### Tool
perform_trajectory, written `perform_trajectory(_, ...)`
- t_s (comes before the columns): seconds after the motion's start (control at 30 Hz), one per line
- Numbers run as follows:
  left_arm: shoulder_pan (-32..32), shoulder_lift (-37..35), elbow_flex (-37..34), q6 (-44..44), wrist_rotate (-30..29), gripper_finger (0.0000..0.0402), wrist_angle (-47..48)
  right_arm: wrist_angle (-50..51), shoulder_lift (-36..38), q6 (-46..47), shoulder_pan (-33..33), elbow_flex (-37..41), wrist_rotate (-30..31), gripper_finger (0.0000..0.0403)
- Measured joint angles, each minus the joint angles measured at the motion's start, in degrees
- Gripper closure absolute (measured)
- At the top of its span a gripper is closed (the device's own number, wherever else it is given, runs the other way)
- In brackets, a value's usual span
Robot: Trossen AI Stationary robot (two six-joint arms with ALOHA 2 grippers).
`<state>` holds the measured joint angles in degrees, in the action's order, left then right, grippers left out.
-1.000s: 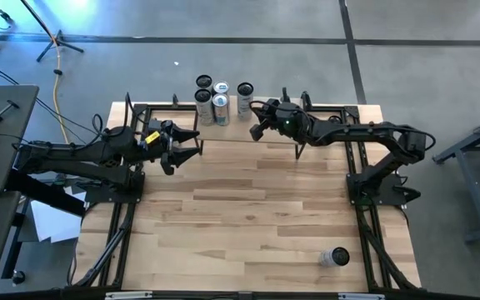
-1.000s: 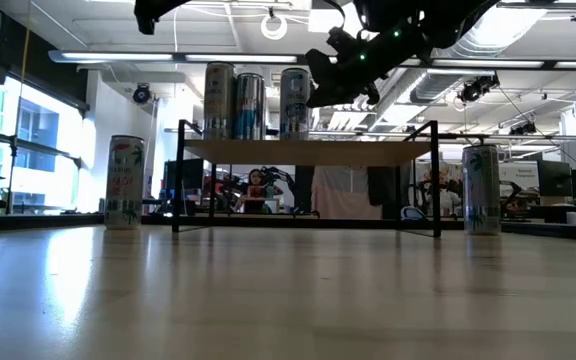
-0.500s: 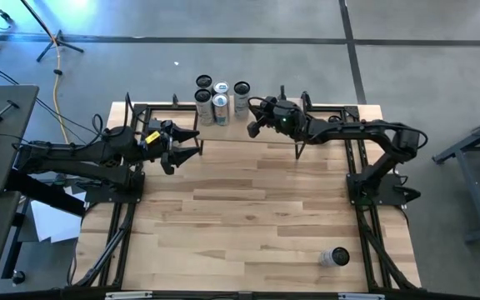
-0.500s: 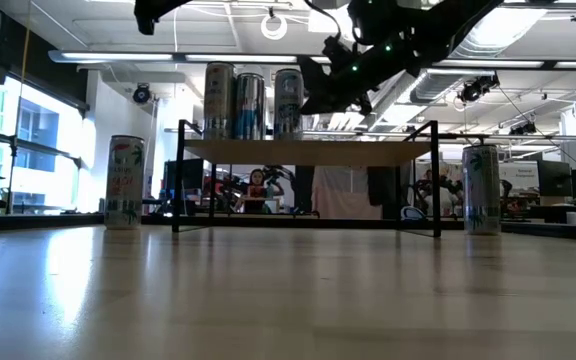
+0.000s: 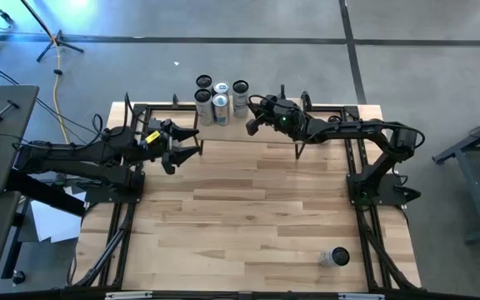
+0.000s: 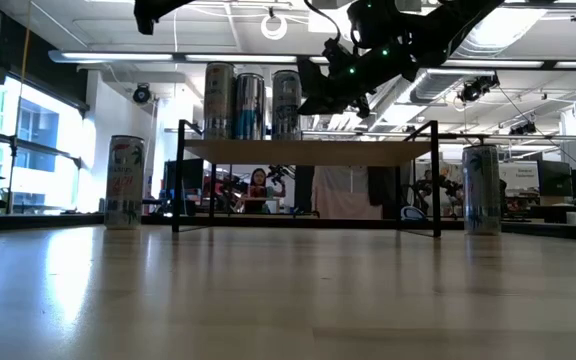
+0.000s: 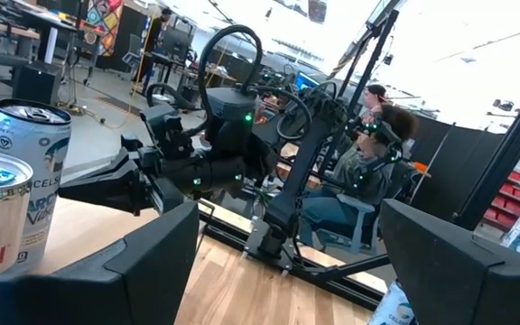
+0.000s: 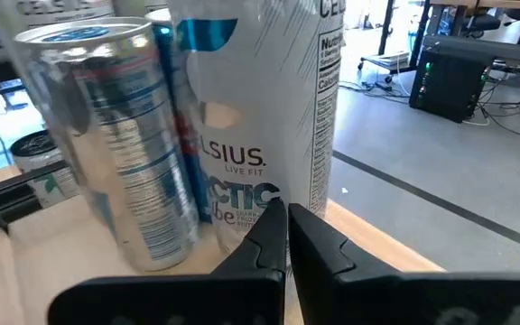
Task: Place canned beverage on shelf
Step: Put the bottom left black soda can on the shelf, then put the bottom right black soda can on the shelf
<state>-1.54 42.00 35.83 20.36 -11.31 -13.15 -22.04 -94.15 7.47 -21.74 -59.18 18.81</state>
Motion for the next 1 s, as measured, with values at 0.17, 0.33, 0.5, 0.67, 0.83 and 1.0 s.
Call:
perform_trajectory(0.17, 0.00, -0.01, 0.00, 0.01, 0.00, 0.0087, 0.00, -1.52, 0.00, 0.02, -0.49, 0.00, -0.50, 0.0403)
perform_trajectory(0.33, 0.00, -0.02, 0.00, 0.00, 0.00, 0.0087, -0.02, -2.76, 0.00, 0.04, -0.52, 0.00, -1.73, 0.0403)
perform_trajectory(0.5, 0.00, -0.01, 0.00, 0.00, -0.02, 0.0087, -0.02, -2.96, -0.53, 1.42, -0.52, 0.00, -2.71, 0.0403)
perform_trajectory(0.67, 0.00, -0.02, 0.00, 0.00, -0.02, 0.0087, -0.04, -4.01, -1.61, 2.24, -0.52, -0.09, -2.84, 0.0403)
perform_trajectory(0.83, 0.00, 0.00, 0.00, -0.02, -0.02, 0.0087, -0.05, -3.35, -3.72, 1.61, -0.45, -2.80, -4.39, 0.0403)
perform_trajectory(1.0, 0.00, 0.00, 0.00, 0.00, -0.02, 0.0087, -0.04, 0.15, -5.40, 1.59, -0.31, -6.76, -5.58, 0.0403)
